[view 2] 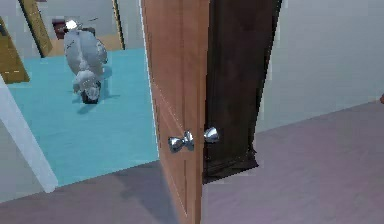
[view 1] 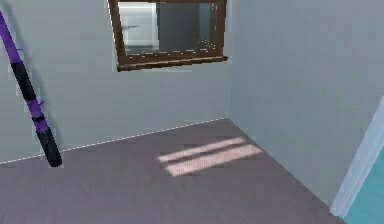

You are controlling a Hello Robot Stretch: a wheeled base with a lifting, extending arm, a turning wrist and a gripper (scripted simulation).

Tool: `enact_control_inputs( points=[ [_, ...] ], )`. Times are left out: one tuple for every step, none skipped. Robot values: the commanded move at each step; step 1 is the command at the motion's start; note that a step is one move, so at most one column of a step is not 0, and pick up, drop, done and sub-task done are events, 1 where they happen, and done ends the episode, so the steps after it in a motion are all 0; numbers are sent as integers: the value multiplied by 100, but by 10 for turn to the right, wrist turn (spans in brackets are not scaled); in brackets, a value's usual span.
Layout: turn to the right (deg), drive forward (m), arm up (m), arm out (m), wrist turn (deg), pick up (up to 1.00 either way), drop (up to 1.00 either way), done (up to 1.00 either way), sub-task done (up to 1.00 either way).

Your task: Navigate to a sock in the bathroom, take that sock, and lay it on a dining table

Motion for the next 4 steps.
enact_control_inputs(
  points=[
    [0,5,0,0,0,0,0,0,0],
    [390,0,0,0,0,0,0,0,0],
    [0,35,0,0,0,0,0,0,0],
    [330,0,0,0,0,0,0,0,0]
  ],
)
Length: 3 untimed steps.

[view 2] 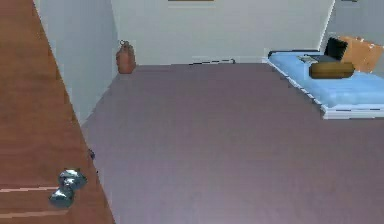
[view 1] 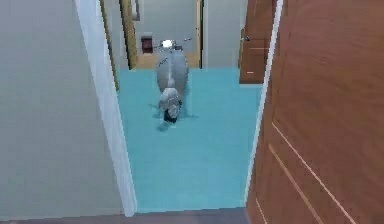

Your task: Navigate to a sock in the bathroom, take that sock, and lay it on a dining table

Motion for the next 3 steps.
enact_control_inputs(
  points=[
    [0,100,0,0,0,0,0,0,0],
    [30,0,0,0,0,0,0,0,0],
    [0,35,0,0,0,0,0,0,0]
  ],
)
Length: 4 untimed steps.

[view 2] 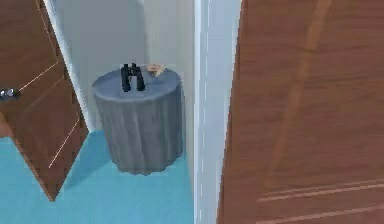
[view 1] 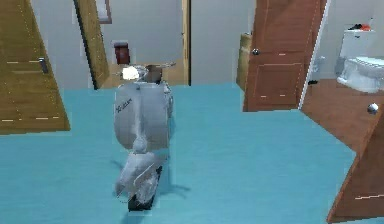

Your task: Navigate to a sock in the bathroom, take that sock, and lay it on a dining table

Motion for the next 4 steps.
enact_control_inputs(
  points=[
    [300,0,0,0,0,0,0,0,0],
    [0,100,0,0,0,0,0,0,0],
    [0,65,0,0,0,0,0,0,0],
    [420,0,0,0,0,0,0,0,0]
  ],
)
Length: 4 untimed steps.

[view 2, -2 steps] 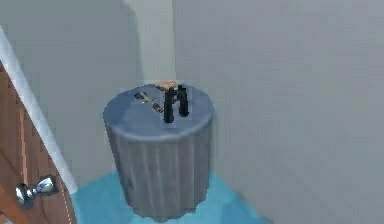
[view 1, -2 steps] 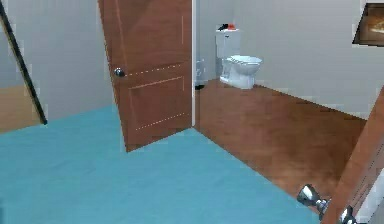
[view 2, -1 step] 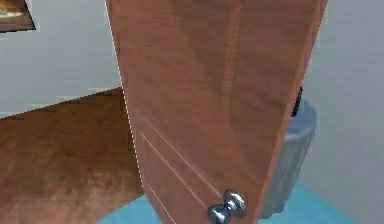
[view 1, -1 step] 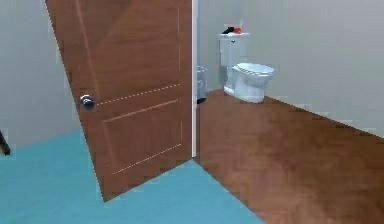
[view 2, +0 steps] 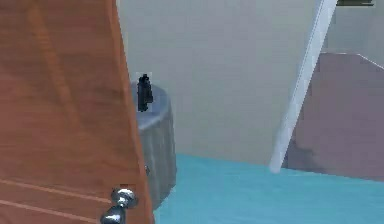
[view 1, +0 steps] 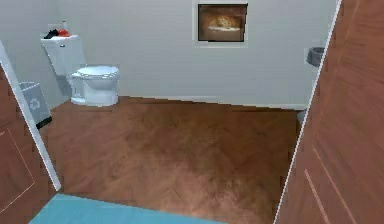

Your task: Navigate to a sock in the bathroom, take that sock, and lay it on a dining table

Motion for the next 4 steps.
enact_control_inputs(
  points=[
    [0,100,0,0,0,0,0,0,0],
    [60,0,0,0,0,0,0,0,0],
    [0,35,0,0,0,0,0,0,0],
    [450,0,0,0,0,0,0,0,0]
  ],
)
